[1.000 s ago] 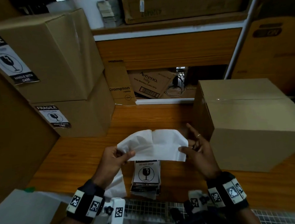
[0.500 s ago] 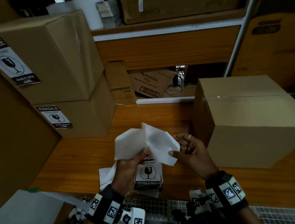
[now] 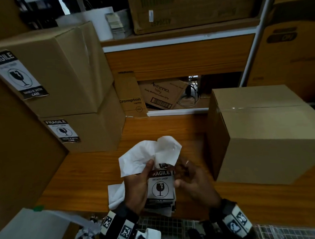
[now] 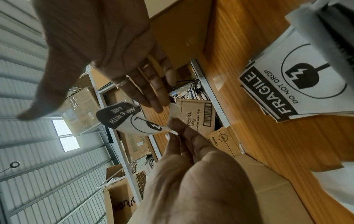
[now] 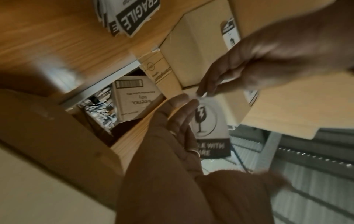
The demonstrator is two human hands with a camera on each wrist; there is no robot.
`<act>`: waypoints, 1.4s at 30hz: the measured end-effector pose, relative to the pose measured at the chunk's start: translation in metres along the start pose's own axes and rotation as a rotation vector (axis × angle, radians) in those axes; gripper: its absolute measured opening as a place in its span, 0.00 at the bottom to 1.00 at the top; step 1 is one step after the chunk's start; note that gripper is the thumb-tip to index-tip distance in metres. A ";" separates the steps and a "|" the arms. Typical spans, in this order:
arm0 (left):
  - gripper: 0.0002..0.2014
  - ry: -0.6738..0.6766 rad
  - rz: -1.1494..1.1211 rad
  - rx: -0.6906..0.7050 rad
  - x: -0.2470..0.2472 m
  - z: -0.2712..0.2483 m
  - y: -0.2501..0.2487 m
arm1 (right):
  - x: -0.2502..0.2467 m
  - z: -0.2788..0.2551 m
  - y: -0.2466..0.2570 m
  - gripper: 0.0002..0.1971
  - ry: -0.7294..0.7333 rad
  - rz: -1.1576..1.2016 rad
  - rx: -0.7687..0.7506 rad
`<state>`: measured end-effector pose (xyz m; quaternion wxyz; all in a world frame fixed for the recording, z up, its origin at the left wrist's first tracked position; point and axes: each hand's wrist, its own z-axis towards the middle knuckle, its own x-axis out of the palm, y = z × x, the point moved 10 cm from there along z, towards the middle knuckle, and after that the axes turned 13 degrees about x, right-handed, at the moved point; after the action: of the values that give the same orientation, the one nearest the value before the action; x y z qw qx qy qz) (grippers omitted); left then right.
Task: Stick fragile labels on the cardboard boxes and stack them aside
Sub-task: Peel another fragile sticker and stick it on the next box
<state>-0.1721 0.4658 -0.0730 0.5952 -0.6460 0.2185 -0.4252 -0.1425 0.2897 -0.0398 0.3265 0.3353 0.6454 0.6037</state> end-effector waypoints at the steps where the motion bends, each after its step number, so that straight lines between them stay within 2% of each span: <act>1: 0.16 0.001 -0.004 -0.007 0.000 0.000 0.004 | 0.005 0.000 0.001 0.34 -0.006 -0.027 -0.012; 4: 0.28 0.036 -0.048 -0.035 0.009 -0.004 0.008 | 0.009 0.006 0.006 0.25 -0.113 0.013 -0.043; 6: 0.29 0.070 -0.067 -0.051 0.013 -0.006 0.010 | -0.003 0.010 0.006 0.14 -0.248 0.070 -0.070; 8: 0.32 0.094 -0.075 -0.082 0.013 -0.008 0.014 | -0.014 0.012 0.008 0.04 -0.344 0.029 -0.102; 9: 0.33 0.104 -0.084 -0.101 0.013 -0.009 0.015 | -0.018 0.014 0.008 0.03 -0.366 0.001 -0.110; 13: 0.26 0.150 -0.058 -0.100 0.009 -0.004 0.003 | -0.034 0.017 -0.004 0.13 -0.405 -0.056 -0.066; 18: 0.22 0.177 0.047 -0.010 -0.003 0.002 -0.007 | -0.050 0.014 -0.021 0.18 -0.383 0.091 -0.029; 21: 0.24 0.206 0.056 -0.017 -0.004 0.001 -0.006 | -0.052 0.013 -0.025 0.21 -0.350 0.112 -0.002; 25: 0.25 0.201 0.056 -0.035 -0.012 0.005 -0.003 | -0.059 0.011 -0.024 0.24 -0.380 0.115 0.020; 32: 0.32 0.186 0.065 -0.106 -0.031 0.010 0.009 | -0.056 0.010 -0.023 0.23 -0.385 0.097 0.027; 38: 0.31 0.149 0.096 -0.151 -0.048 0.003 0.010 | -0.051 0.012 -0.034 0.20 -0.417 0.102 0.064; 42: 0.28 0.097 0.164 -0.243 -0.068 0.000 0.023 | -0.041 0.014 -0.041 0.20 -0.408 0.112 0.092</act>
<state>-0.2038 0.5144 -0.1142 0.5343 -0.6718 0.3487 -0.3763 -0.1092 0.2620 -0.0812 0.4008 0.5004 0.5732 0.5103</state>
